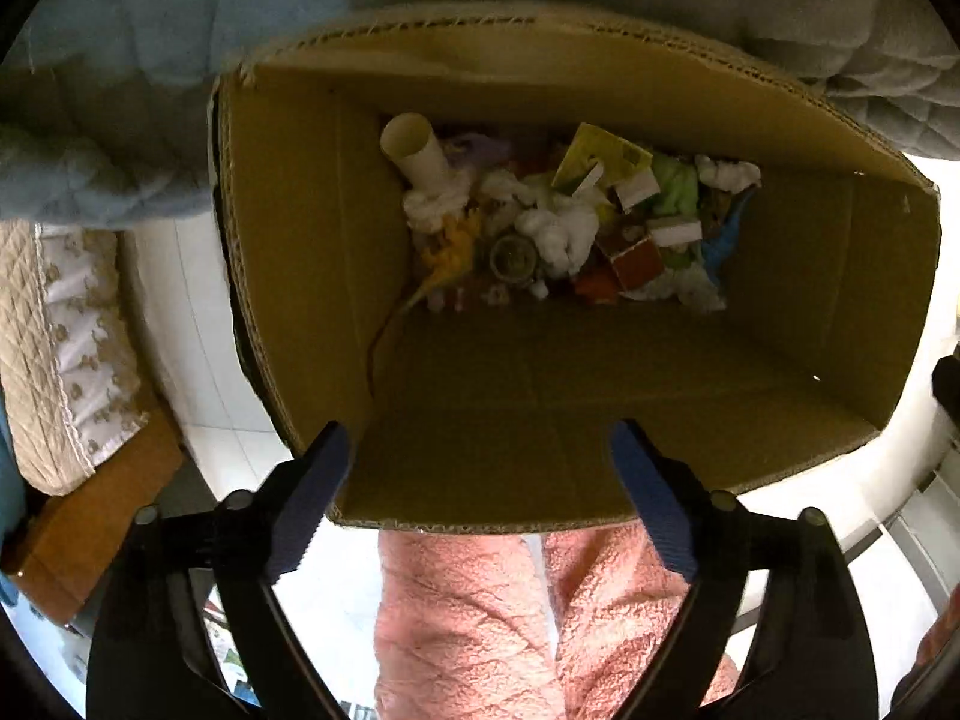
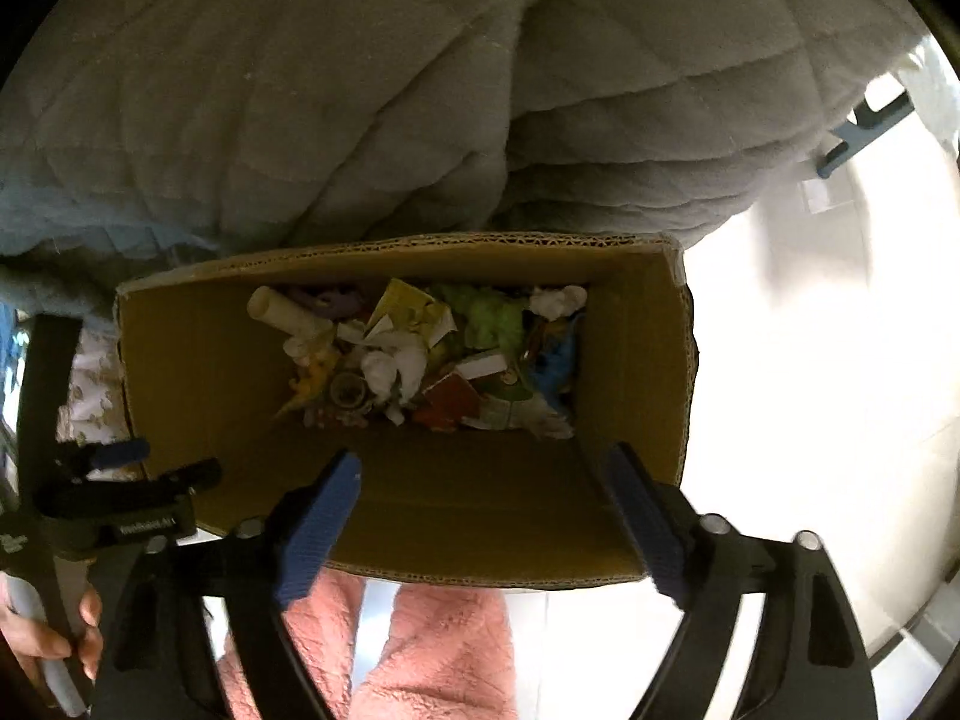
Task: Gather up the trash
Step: 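Drop the toy car and plastic cup into the cardboard box by opening both tools, then grasp the orange toy rocket with the right tool while the left tool grasps a white plastic bag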
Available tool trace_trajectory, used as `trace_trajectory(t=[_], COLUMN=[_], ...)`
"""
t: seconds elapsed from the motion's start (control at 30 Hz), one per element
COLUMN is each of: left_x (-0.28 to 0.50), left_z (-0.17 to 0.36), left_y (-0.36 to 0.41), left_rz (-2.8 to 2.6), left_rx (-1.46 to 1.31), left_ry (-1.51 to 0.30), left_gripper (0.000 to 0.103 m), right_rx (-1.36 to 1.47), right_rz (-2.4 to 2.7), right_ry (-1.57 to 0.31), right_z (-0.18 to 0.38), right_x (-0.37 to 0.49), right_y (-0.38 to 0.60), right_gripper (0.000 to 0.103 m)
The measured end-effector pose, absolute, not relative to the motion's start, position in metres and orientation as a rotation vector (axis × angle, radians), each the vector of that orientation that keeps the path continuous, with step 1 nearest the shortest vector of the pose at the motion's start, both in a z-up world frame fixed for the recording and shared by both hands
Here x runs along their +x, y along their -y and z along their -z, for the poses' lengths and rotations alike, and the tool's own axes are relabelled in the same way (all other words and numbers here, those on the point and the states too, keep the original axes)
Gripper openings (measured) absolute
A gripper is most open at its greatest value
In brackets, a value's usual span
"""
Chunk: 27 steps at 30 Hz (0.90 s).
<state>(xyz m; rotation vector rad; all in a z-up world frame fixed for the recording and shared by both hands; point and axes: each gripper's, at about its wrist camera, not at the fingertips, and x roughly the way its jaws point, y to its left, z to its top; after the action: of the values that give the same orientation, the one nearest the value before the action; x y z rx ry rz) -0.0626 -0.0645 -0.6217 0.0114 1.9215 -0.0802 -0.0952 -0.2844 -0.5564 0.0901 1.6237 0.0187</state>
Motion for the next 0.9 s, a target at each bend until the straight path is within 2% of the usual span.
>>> trace_trajectory(t=[0.17, 0.23, 0.37, 0.47, 0.53, 0.6, 0.7, 0.9], left_x=[-0.07, -0.072, -0.076, -0.079, -0.08, -0.08, -0.075, -0.072], left_z=[0.598, 0.572, 0.485, 0.42, 0.386, 0.362, 0.325, 0.277], left_y=[0.058, 0.052, 0.04, 0.034, 0.031, 0.03, 0.022, 0.002], left_rz=[0.136, 0.163, 0.27, 0.317, 0.336, 0.345, 0.321, 0.273], left_rx=[-0.034, -0.055, -0.066, -0.043, -0.053, -0.052, -0.053, -0.049], left_ry=[-1.925, -1.903, -1.795, -1.701, -1.648, -1.598, -1.504, -1.373], left_gripper=[0.088, 0.088, 0.088, 0.091, 0.091, 0.091, 0.091, 0.091], right_rx=[0.157, 0.174, 0.213, 0.258, 0.244, 0.205, 0.22, 0.133], right_rz=[-0.057, -0.117, -0.349, -0.553, -0.559, -0.458, -0.324, -0.031], right_ry=[-1.605, -1.568, -1.432, -1.245, -1.103, -0.956, -0.922, -0.977], right_z=[0.513, 0.482, 0.381, 0.285, 0.239, 0.202, 0.193, 0.22], right_x=[-0.1, -0.101, -0.101, -0.086, -0.068, -0.034, 0.036, 0.178], right_y=[0.271, 0.263, 0.236, 0.22, 0.22, 0.227, 0.241, 0.249], right_gripper=[0.086, 0.086, 0.084, 0.091, 0.097, 0.098, 0.098, 0.098])
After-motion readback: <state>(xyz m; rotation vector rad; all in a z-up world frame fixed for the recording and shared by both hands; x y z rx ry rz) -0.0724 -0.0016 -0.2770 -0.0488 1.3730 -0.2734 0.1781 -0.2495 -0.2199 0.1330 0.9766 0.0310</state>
